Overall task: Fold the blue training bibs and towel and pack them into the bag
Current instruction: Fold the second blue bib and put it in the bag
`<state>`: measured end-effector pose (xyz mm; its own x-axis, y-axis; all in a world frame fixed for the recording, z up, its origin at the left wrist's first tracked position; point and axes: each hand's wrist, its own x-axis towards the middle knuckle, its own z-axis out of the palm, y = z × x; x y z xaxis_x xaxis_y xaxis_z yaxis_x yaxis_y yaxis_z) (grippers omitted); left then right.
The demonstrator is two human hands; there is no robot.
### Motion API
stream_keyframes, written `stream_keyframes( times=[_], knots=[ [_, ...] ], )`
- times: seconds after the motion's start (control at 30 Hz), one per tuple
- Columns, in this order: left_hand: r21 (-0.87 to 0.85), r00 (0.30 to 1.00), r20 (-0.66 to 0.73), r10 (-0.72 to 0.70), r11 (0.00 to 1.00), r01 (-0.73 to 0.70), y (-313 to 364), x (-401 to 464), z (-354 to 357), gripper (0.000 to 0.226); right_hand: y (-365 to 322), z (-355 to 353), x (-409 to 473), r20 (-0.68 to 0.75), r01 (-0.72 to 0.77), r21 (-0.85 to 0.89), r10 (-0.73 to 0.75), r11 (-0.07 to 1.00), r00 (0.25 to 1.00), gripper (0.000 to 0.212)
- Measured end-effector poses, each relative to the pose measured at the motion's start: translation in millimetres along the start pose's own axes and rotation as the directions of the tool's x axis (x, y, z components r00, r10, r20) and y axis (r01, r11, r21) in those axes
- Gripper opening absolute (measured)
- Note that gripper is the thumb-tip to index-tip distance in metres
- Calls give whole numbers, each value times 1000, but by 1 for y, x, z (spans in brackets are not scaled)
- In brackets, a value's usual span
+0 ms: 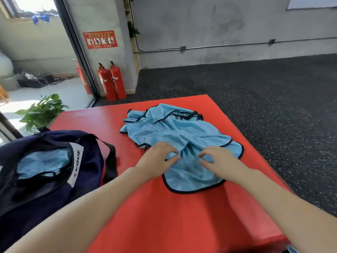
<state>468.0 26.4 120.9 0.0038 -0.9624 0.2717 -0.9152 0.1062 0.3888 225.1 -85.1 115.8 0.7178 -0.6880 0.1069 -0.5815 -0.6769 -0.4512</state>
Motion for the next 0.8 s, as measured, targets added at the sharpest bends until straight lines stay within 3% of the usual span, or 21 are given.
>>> stream_keyframes(
  times=[0.1,0.2,0.43,0.53,0.73,0.8],
  knots=[
    [-2,996,87,13,1000,-12,24,-31,28,43,15,6,12,99,10,-76,-2,997,995,20],
    [57,995,99,-31,998,25,31,-53,36,52,25,7,14,76,14,-77,-8,997,997,22],
    [57,999,50,9,998,-11,35,-90,21,37,57,-15,-22,19,-108,-122,111,987,994,19],
    [105,998,40,-40,994,35,35,-103,16,38,61,-24,-41,16,-67,-158,71,985,997,19],
    [301,990,-5,-143,944,138,21,-138,-21,44,36,-31,-74,164,59,-330,-5,942,986,39],
    [365,985,-19,-173,916,168,14,-151,-33,52,22,-31,-84,195,125,-318,-64,940,979,41]
  ],
)
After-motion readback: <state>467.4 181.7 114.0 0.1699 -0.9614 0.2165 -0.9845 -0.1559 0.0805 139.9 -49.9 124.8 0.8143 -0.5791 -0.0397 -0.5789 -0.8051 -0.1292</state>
